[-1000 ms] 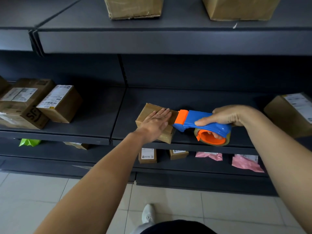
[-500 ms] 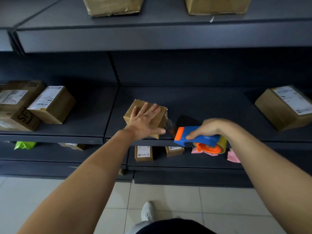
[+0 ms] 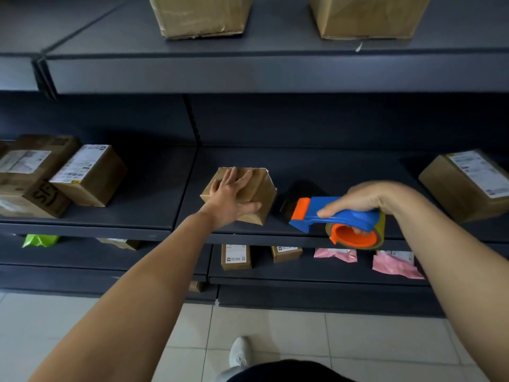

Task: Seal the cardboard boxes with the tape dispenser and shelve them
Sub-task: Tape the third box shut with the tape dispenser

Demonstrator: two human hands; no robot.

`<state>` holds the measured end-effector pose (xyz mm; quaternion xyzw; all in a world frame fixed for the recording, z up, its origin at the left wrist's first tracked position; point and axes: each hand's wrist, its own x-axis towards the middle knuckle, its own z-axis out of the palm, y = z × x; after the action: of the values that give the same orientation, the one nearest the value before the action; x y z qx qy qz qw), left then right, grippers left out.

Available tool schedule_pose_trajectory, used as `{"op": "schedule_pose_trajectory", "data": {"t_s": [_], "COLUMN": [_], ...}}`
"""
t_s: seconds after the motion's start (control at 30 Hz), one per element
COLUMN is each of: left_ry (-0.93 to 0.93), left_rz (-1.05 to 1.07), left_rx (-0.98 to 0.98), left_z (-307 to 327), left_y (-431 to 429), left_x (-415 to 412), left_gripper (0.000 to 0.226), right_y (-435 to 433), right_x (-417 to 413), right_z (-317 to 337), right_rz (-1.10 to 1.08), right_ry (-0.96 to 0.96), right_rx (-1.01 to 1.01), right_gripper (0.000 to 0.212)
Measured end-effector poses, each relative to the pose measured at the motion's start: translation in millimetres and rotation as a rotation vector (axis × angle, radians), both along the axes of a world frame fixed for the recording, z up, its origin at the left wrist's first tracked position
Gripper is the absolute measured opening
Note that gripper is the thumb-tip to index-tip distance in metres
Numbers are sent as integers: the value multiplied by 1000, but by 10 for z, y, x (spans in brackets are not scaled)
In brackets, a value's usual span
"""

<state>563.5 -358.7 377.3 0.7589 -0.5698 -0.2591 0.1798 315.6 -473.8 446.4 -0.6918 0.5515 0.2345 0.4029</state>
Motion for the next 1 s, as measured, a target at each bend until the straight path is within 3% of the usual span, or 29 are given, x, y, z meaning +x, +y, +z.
{"op": "schedule_pose_trajectory", "data": {"t_s": [0.17, 0.4, 0.5, 0.6, 0.67, 0.9, 1.0], "left_ry": [568, 919, 850, 540, 451, 469, 462], "left_rz": [148, 357, 476, 443, 409, 416, 443], "left_rx": [-114, -164, -204, -134, -121, -150, -179], "left_z": [66, -13, 134, 208, 184, 141, 162], "left_y": [33, 65, -35, -176, -224, -245, -218], "left_x": [98, 287, 281, 225, 250, 301, 357], "left_gripper": [75, 53, 20, 31, 37, 34, 34], "right_y": [-27, 17, 9, -14, -29, -86, -112], "right_x": [100, 494, 599, 636, 640, 357, 177], "right_z": [234, 274, 324, 343, 333, 256, 211], "right_rz": [4, 41, 69, 89, 84, -6, -7], "right_ry": [-99, -158, -152, -139, -141, -227, -219], "right_rx": [-31, -44, -45, -32, -23, 106, 89], "right_gripper": [48, 47, 47, 46, 48, 54, 73]}}
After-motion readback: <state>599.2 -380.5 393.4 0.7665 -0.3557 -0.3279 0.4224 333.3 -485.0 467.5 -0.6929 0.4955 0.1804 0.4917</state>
